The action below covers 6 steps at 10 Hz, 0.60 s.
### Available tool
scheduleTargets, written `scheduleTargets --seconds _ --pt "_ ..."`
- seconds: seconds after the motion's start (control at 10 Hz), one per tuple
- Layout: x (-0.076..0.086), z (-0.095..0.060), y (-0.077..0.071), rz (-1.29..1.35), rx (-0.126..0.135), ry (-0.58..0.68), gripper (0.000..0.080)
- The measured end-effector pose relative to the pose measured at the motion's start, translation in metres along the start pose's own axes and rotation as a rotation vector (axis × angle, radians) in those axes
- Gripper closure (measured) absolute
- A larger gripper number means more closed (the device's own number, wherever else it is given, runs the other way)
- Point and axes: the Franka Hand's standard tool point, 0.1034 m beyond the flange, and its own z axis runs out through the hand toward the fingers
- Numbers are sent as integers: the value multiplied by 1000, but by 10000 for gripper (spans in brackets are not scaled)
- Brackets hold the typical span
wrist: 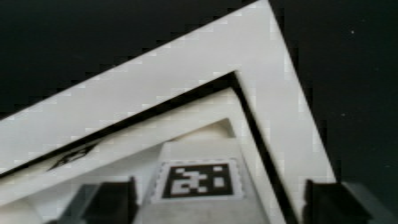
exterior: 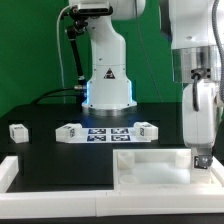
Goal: Assemble square table
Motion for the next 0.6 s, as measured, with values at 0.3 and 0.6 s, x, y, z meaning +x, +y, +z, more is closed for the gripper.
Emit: scheduleTargets --seconds 0.3,0.6 --pt "1 -16 5 -54 3 -14 165" --pt "6 -40 23 -71 -6 -37 151"
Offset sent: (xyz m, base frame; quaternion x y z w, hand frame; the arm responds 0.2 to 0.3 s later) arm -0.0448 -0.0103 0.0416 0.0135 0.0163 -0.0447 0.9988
